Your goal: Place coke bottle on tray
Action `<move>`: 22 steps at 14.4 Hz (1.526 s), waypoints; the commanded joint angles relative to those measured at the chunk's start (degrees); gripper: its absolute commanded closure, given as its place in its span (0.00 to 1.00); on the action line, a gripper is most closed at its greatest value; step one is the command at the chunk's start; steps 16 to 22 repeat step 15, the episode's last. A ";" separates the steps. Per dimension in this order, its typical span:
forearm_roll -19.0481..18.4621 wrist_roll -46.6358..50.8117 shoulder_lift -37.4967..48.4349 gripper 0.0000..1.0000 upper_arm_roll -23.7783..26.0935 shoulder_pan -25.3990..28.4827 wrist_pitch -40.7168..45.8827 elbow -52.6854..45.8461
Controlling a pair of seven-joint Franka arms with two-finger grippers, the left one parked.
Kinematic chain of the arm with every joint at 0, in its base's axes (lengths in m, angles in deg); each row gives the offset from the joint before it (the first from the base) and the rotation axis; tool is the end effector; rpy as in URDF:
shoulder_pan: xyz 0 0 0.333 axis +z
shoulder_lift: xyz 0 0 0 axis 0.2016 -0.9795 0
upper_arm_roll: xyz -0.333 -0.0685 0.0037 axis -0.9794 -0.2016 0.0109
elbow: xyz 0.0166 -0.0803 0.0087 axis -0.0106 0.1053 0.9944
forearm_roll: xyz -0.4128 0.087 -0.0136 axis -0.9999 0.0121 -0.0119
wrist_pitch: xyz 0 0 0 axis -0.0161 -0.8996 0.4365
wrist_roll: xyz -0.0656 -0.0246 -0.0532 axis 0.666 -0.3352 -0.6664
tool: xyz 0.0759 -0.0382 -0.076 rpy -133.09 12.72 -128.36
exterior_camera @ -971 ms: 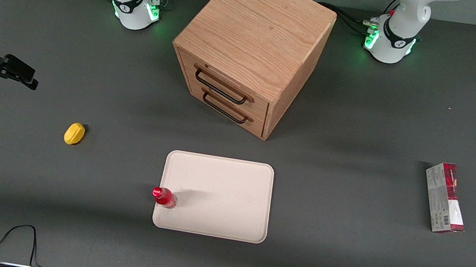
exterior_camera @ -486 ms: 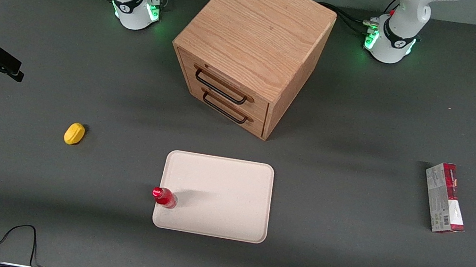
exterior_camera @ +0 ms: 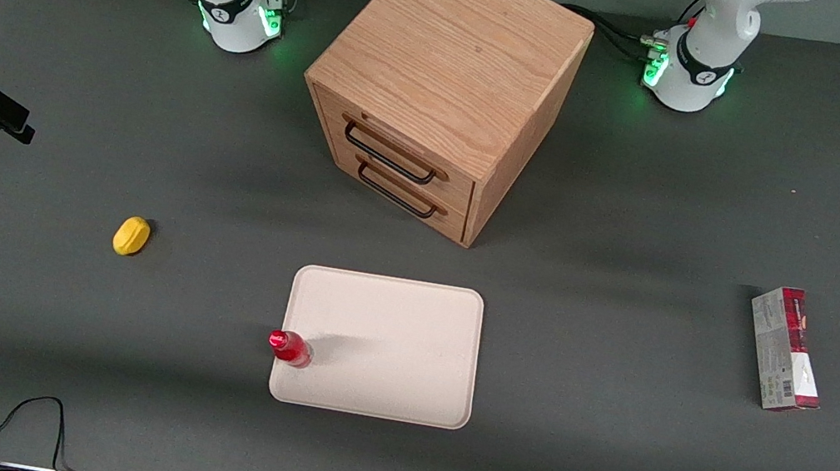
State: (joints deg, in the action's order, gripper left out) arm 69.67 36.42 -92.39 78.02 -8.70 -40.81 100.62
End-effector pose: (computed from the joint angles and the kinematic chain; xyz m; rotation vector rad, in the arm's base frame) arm 0.5992 -0.0308 0.6250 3.1276 -0.0663 -0.0516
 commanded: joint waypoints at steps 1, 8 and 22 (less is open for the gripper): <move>0.75 -1.10 2.49 0.00 0.40 -0.12 -1.35 2.83; 0.22 -1.18 1.26 0.00 0.40 0.06 -0.82 0.45; 0.05 -1.18 1.26 0.00 0.32 0.14 -0.82 0.54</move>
